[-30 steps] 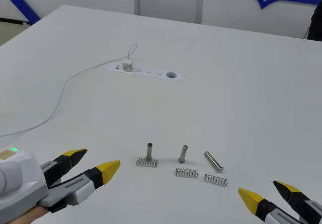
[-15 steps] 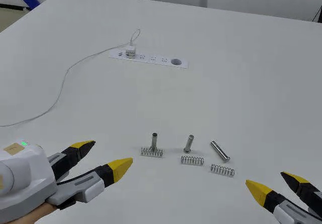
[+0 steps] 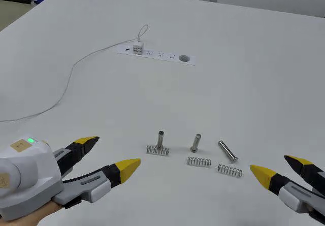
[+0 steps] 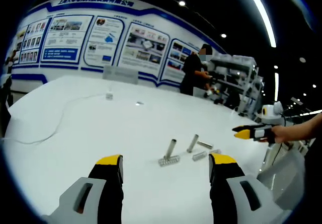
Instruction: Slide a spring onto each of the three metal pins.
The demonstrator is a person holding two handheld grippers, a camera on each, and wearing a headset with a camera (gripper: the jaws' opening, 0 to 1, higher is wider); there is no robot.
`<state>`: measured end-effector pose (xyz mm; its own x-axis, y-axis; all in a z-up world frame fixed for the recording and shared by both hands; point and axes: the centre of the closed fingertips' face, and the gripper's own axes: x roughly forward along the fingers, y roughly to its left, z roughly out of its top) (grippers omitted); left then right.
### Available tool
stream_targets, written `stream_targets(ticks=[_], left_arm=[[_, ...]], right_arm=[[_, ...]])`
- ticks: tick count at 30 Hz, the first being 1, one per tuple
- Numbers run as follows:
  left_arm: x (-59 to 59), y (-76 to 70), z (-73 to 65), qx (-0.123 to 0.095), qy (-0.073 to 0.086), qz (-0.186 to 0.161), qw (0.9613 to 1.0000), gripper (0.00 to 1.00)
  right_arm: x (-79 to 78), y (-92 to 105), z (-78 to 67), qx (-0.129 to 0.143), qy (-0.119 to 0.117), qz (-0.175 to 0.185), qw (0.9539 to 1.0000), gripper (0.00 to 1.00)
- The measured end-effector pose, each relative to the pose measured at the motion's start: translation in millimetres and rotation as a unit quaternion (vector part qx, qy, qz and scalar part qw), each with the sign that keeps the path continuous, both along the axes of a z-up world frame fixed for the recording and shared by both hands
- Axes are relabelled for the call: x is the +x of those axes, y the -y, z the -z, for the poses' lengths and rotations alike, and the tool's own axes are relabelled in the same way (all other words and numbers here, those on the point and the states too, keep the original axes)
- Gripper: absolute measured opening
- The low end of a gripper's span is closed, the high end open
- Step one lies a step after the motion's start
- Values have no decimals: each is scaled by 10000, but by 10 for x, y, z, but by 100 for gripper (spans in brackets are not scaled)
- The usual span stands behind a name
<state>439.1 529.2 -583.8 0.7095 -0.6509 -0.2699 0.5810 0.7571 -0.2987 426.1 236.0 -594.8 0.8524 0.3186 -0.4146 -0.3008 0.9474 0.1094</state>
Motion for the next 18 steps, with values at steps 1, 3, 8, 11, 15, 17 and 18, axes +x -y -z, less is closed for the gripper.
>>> stream_targets(ticks=[1,3,8,11,15,17,18], left_arm=[[-1,2,1,14,7,5,10000,72],[-6,13,6,67,27,28,10000,72],[-17,28,34,153,2,76,9999,74],[-11,20,46,167,-14,64,9998,74],[-10,7,65,213,-40,47,9998,75],[-10,6,73,214,-60,46,9997,75],[-11,7,78,217,-70,43,9997,76]], right_arm=[[24,-2,-4,-33,3,-25,10000,56],[82,-10,-12,-60,5,-88,9999,55],[193,-91,-2,-89,-73,-314,9994,55],[256,-148,7,-146,-104,-461,9988,54],[325,-235,55,-264,-222,-665,9972,54],[350,-254,69,-329,-249,-704,9967,53],[369,-273,68,-324,-266,-716,9966,52]])
